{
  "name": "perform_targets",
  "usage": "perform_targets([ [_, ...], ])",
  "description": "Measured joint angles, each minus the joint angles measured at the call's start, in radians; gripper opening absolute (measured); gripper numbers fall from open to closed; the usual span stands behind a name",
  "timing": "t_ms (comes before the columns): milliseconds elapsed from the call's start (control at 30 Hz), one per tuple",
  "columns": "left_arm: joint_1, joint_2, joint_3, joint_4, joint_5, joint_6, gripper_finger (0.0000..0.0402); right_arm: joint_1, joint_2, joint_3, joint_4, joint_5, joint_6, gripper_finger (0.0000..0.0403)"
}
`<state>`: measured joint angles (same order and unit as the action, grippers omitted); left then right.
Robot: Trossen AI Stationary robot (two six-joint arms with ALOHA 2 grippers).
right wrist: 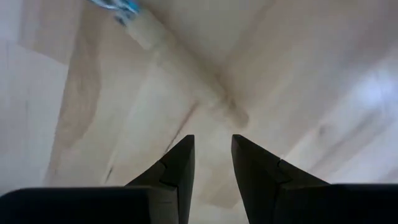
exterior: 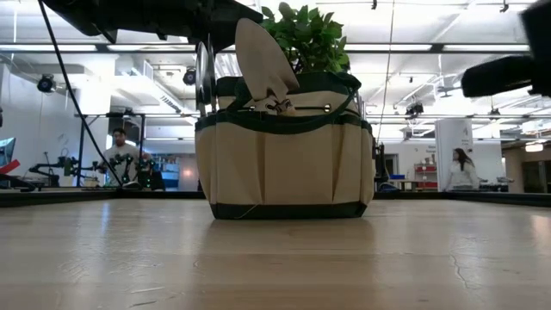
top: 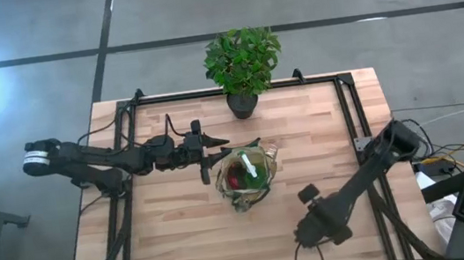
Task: Pick & Place Garden tools in Gardening bag
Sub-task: Put the brown hand rake into the side pocket of the gardening bag
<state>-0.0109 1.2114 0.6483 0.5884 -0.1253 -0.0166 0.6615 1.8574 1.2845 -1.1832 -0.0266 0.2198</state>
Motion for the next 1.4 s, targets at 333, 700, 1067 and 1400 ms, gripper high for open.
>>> perform_targets([
  [333, 0.000, 0.000, 0.000, -0.002, 0.000, 0.001, 0.0147, 0.002, 0.068, 0.095, 0.058, 0.045, -0.183, 0.0113],
  [700, 0.000, 0.000, 0.000, -0.005, 0.000, 0.001, 0.0147, 0.019, 0.061, 0.076, 0.068, 0.057, -0.201, 0.0123],
  [1067, 0.000, 0.000, 0.000, -0.005, 0.000, 0.002, 0.0147, 0.089, 0.101, 0.061, 0.076, 0.094, -0.311, 0.0131],
  [1400, 0.000, 0.000, 0.000, -0.009, 0.000, 0.002, 0.0147, 0.089, 0.154, 0.073, 0.187, 0.100, -0.314, 0.0134],
])
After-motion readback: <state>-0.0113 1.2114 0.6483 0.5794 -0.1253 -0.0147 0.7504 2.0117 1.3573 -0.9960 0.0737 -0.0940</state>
